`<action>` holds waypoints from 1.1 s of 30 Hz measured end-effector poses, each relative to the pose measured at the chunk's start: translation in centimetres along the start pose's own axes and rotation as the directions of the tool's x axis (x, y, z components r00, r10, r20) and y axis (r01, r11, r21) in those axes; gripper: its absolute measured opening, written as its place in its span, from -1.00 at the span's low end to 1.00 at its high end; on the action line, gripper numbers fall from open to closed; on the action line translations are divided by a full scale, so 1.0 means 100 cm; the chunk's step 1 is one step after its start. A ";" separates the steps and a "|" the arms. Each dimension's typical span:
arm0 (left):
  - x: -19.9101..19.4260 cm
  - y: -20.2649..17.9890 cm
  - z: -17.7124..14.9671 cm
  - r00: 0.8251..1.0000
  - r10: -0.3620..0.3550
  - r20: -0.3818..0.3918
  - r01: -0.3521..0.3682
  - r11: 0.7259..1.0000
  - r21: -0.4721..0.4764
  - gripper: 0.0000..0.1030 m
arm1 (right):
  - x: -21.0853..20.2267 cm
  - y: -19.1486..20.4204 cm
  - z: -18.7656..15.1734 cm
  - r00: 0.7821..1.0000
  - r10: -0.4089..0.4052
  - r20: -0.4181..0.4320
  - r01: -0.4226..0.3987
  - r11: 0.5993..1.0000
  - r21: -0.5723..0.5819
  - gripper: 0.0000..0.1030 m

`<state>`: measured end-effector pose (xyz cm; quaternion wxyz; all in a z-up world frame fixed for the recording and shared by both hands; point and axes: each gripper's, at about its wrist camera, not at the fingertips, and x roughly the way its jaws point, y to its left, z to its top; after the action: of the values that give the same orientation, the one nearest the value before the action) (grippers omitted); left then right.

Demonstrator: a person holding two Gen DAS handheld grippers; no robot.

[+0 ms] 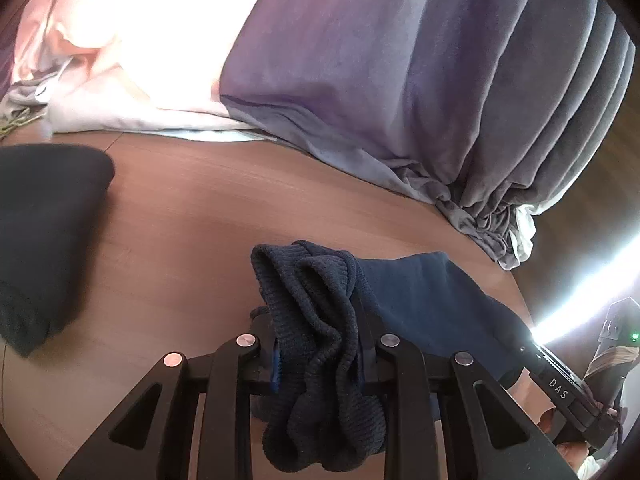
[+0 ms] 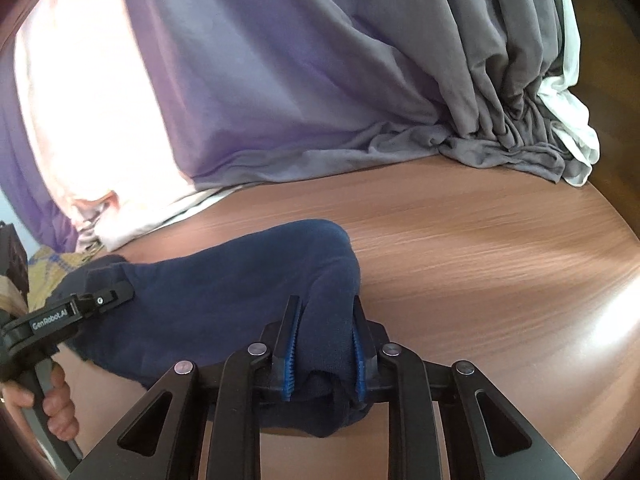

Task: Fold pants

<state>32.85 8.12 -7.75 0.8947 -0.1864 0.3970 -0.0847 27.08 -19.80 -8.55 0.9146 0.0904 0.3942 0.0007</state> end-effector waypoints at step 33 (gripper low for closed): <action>0.054 0.013 -0.046 0.992 -0.074 -0.104 0.066 0.995 -0.076 -0.41 | 0.011 -0.016 -0.059 0.989 -0.093 -0.118 0.075 0.986 -0.148 -0.55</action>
<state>33.02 6.45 -14.79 0.8613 -0.2279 0.4403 -0.1113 23.44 -20.30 -13.55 0.8917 0.0076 0.4526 -0.0039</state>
